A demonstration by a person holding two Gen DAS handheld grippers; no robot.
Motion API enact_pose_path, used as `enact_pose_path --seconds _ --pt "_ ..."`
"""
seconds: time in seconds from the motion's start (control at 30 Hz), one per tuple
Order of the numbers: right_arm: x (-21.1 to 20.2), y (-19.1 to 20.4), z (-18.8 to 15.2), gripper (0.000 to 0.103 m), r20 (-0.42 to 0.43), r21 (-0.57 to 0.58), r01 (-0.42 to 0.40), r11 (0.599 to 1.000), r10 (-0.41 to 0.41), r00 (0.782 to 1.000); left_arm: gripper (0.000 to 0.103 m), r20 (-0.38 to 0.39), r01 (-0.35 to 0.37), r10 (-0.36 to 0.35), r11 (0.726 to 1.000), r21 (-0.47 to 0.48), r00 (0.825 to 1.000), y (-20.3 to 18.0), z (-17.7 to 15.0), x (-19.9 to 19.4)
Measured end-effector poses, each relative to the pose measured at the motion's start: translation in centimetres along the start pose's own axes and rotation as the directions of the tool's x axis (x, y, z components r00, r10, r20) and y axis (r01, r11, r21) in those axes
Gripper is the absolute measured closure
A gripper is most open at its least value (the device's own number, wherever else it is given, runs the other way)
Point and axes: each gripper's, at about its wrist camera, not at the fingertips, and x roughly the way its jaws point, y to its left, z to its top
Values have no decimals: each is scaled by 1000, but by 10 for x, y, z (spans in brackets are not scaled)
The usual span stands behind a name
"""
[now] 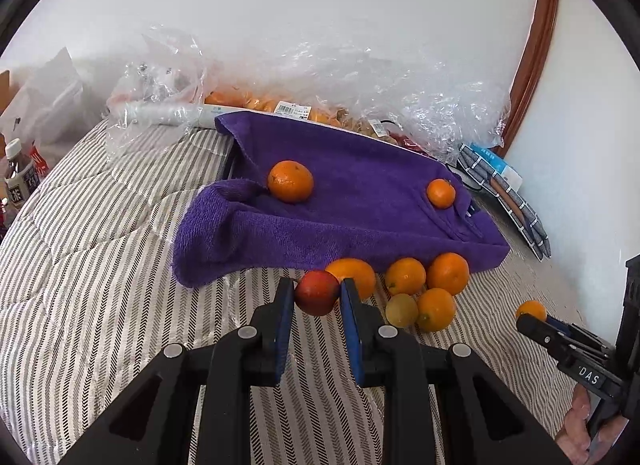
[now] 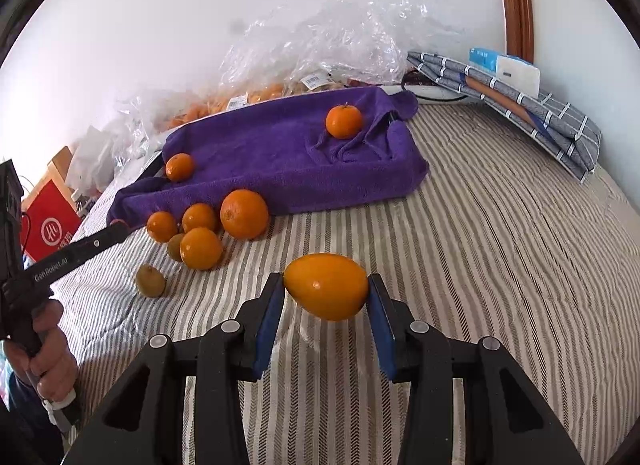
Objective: Organize fruits
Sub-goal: 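Carry the yellow fruit and the red fruit over the purple towel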
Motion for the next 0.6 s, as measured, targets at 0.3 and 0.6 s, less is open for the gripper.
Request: enact_pose_path --seconds 0.3,0.6 --pt "-12 4 30 61 79 -11 -3 1000 3 997 80 22 -33 33 999 -2 999 0 6 0" --pt "-12 5 56 61 120 -10 -4 1000 5 993 80 38 -62 61 998 32 997 -2 35 -15"
